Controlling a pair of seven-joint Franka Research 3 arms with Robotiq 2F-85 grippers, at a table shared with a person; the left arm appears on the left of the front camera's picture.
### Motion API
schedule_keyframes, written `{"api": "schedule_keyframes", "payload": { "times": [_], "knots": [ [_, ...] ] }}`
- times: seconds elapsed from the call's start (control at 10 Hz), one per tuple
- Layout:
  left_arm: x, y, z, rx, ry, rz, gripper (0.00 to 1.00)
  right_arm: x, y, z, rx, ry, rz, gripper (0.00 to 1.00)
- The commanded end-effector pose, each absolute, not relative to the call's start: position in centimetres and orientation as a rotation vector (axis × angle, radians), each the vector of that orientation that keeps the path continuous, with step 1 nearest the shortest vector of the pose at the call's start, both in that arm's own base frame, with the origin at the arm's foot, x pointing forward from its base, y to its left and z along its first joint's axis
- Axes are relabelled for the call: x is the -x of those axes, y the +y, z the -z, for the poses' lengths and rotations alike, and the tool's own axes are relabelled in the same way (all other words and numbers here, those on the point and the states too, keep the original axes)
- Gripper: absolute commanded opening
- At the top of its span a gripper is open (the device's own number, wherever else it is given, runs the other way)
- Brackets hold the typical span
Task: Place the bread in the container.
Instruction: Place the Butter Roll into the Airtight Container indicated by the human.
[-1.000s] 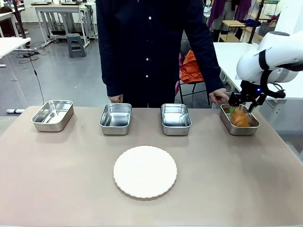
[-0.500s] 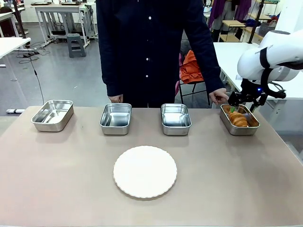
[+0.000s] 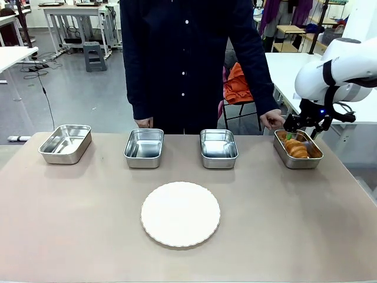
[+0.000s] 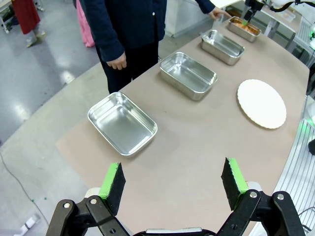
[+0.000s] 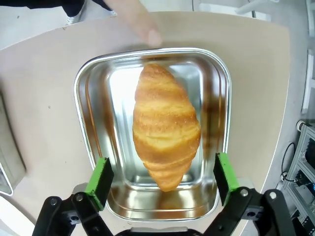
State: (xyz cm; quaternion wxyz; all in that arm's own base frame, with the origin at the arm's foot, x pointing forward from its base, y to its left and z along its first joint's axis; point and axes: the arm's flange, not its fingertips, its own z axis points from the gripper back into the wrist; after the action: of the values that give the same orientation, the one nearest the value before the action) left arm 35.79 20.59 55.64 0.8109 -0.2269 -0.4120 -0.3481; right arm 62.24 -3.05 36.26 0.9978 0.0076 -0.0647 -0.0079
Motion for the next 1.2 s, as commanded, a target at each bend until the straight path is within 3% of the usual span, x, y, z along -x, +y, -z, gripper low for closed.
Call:
{"api": "schedule_keyframes", "payload": {
  "times": [0.0, 0.1, 0.5, 1.1],
  "knots": [
    [-35.7, 20.5, -55.8, 0.488, -0.89, 0.752, 1.0, -62.4, -3.1, -36.3, -0.007, -0.145, 0.007, 1.0],
    [-35.7, 20.5, -55.8, 0.488, -0.89, 0.752, 1.0, -62.2, -3.0, -36.3, -0.015, -0.129, 0.016, 1.0],
    [-35.7, 20.5, -55.8, 0.488, -0.89, 0.752, 1.0, -51.5, 1.5, -41.1, 0.045, -0.304, 0.005, 1.0],
    [-35.7, 20.5, -55.8, 0.488, -0.89, 0.752, 1.0, -40.0, 6.3, -40.5, -0.013, -0.437, -0.054, 1.0]
  ]
}}
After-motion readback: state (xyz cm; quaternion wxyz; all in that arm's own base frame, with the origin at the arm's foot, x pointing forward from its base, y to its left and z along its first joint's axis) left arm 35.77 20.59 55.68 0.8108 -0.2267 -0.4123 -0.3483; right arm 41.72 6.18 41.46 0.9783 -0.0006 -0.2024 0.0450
